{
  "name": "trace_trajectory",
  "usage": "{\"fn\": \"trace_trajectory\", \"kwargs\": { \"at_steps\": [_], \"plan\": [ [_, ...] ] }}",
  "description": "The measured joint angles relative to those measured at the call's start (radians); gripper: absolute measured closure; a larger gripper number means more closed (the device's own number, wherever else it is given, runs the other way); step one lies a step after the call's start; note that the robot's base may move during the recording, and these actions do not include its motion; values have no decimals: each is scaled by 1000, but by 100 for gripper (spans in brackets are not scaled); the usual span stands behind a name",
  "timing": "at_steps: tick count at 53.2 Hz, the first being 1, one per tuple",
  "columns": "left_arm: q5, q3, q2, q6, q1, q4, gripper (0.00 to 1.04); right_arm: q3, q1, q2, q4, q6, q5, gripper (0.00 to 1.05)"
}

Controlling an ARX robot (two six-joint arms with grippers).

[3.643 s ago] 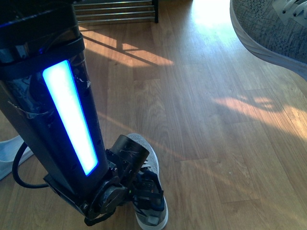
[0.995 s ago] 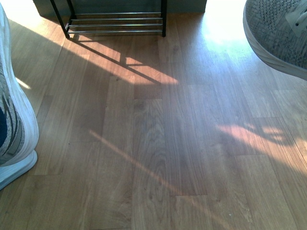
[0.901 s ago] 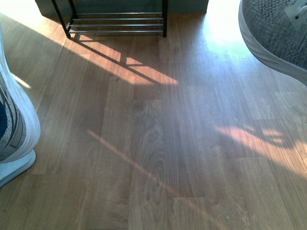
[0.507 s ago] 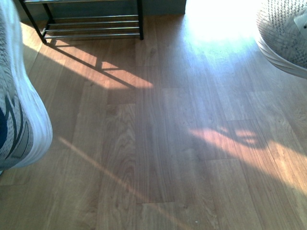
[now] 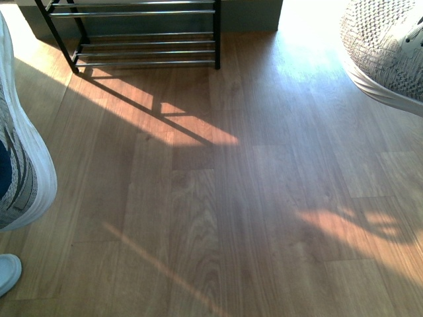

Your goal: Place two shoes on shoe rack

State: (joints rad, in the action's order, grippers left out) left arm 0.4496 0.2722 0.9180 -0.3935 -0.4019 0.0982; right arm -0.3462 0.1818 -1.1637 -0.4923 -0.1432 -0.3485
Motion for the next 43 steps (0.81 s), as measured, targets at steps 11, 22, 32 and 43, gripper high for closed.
{"fn": "trace_trajectory", "kwargs": {
  "at_steps": [11, 22, 32, 43],
  "plan": [
    [0, 0, 0, 0, 0, 0, 103, 0, -4, 0, 0, 0, -5, 98],
    [-4, 0, 0, 0, 0, 0, 103, 0, -3, -1, 0, 0, 6, 98],
    [-6, 0, 0, 1, 0, 0, 103, 2, 0, 0, 1, 0, 11, 98],
    [-1, 0, 0, 0, 1, 0, 103, 2, -1, 0, 1, 0, -1, 98]
  ]
}}
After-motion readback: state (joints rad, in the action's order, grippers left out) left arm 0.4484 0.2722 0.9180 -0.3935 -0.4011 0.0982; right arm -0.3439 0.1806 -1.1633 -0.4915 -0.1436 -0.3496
